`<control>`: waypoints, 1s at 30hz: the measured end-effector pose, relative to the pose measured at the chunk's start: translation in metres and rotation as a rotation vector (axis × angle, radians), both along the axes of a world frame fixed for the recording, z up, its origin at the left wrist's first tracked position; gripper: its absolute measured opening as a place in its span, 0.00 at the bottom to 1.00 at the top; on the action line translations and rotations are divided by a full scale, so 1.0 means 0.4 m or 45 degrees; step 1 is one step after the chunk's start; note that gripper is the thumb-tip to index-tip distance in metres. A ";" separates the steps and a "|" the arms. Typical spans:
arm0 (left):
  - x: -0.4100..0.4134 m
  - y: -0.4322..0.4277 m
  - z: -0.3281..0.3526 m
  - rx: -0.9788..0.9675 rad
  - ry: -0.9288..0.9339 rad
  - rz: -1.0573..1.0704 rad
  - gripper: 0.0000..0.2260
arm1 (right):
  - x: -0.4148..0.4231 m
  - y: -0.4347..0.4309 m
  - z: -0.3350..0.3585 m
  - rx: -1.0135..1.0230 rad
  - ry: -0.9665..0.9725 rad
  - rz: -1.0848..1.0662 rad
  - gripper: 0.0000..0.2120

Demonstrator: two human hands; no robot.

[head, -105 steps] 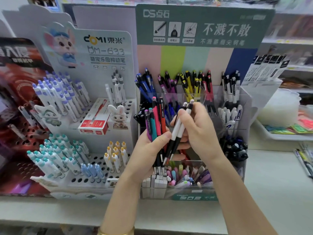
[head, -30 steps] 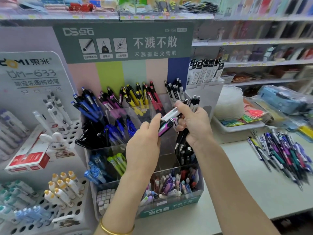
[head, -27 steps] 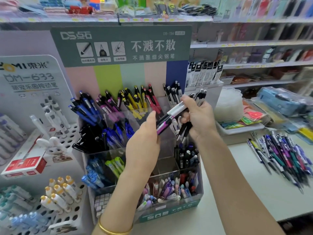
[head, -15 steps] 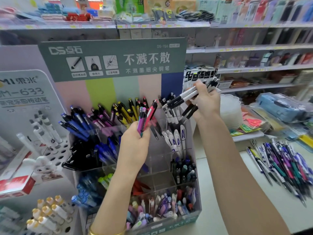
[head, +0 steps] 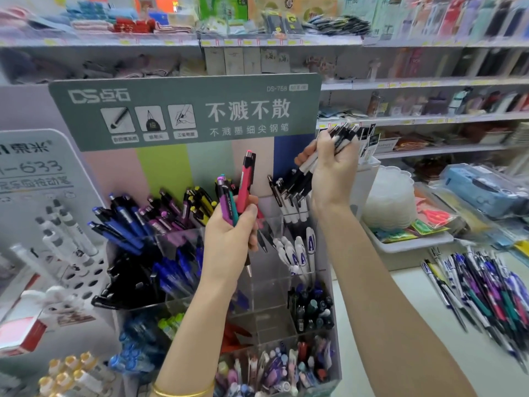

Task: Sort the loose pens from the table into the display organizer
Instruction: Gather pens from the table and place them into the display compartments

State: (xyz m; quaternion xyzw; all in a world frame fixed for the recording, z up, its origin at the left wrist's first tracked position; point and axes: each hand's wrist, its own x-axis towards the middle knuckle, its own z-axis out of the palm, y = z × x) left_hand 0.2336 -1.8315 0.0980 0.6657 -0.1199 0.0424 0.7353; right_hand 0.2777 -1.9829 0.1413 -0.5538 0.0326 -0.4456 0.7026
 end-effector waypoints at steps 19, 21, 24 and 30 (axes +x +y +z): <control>0.014 0.009 -0.020 -0.072 0.028 -0.078 0.05 | -0.021 0.022 -0.150 -1.095 0.469 -0.539 0.24; 0.014 0.011 -0.021 -0.077 0.018 -0.085 0.05 | -0.031 0.028 -0.154 -1.074 0.444 -0.535 0.30; 0.011 0.015 -0.022 -0.101 0.016 -0.090 0.06 | -0.040 0.056 -0.154 -1.063 0.531 -0.534 0.36; 0.003 0.024 -0.023 -0.135 0.030 -0.140 0.06 | -0.006 0.098 -0.139 -0.992 0.738 -0.628 0.43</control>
